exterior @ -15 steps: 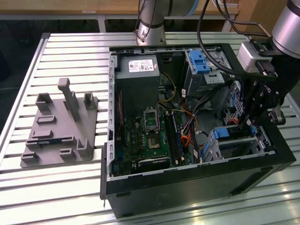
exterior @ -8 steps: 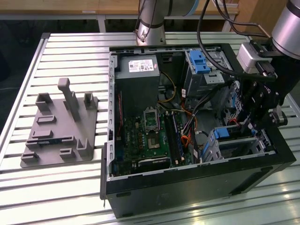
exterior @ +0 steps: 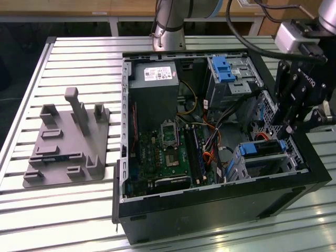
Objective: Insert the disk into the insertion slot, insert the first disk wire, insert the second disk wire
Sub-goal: 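Insert the first disk wire, then insert the second disk wire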
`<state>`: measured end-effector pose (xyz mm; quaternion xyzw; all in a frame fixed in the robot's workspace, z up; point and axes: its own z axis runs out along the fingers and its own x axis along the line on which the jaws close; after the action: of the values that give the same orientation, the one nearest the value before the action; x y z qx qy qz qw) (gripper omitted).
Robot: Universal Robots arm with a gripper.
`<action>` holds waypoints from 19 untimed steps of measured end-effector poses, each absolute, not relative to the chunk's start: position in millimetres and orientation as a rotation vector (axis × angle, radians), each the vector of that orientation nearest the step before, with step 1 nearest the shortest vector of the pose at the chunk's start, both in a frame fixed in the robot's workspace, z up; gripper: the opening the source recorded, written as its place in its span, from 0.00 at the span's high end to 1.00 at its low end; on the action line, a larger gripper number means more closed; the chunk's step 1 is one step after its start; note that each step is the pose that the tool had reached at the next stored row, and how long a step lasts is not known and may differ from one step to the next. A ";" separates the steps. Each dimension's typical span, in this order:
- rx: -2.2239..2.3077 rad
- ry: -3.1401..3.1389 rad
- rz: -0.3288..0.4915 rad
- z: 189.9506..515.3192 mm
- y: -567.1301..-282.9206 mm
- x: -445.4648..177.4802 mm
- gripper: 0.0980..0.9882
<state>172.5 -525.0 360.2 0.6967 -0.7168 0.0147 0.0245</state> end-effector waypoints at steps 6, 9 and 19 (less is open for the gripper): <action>2.151 -2.221 0.045 368.5 -524.9 172.5 0.70; 2.151 -2.221 0.046 368.6 -524.9 172.5 0.70; 2.151 -2.221 0.046 368.6 -525.0 172.5 0.70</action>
<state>172.5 -525.0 368.6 0.6955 -0.7180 0.0149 0.0247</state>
